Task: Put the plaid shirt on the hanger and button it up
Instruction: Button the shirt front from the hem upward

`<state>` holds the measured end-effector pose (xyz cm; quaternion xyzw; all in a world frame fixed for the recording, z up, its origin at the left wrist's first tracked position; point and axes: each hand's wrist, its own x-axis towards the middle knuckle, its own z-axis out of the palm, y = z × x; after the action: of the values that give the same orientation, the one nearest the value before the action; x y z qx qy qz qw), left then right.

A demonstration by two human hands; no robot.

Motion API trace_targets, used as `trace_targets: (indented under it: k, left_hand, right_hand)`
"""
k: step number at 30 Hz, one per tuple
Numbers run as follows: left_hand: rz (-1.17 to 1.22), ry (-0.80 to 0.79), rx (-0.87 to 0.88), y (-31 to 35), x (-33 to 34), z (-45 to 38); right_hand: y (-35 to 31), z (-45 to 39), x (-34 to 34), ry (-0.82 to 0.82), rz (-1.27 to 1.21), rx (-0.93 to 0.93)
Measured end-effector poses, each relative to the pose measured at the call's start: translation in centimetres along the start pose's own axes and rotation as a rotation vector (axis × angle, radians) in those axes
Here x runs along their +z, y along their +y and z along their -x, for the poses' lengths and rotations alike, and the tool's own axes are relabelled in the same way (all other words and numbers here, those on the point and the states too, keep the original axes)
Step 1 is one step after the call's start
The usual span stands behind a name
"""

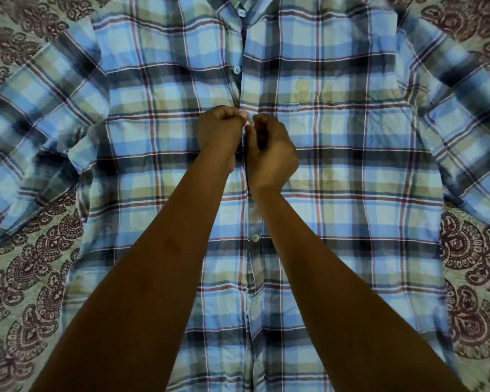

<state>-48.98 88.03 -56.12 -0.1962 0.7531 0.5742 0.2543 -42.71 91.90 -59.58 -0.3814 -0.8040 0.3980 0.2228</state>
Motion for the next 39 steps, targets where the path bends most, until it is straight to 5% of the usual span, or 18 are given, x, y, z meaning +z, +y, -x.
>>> trace_targets:
  k: [5, 14, 25, 35, 39]
  left_hand:
    - [0.103, 0.004, -0.042, -0.4, 0.2, 0.1]
    - [0.203, -0.053, -0.032, -0.4, -0.4, 0.2]
    - [-0.339, 0.129, 0.422, -1.2, 0.1, 0.2]
    - [-0.385, 0.151, 0.586, 3.2, -1.6, -3.0]
    - [-0.530, 0.071, 0.613, 5.1, -0.7, -5.3]
  right_hand:
    - [-0.3, 0.3, 0.2, 0.041, -0.001, -0.051]
    - [-0.6, -0.2, -0.7, -0.103, -0.161, 0.126]
    - [-0.4, -3.8, -1.4, -0.336, -0.346, 0.539]
    - [-3.4, -6.9, -1.3, -0.386, 0.024, -0.084]
    - [-4.2, -9.2, 0.5, -0.443, 0.260, -0.176]
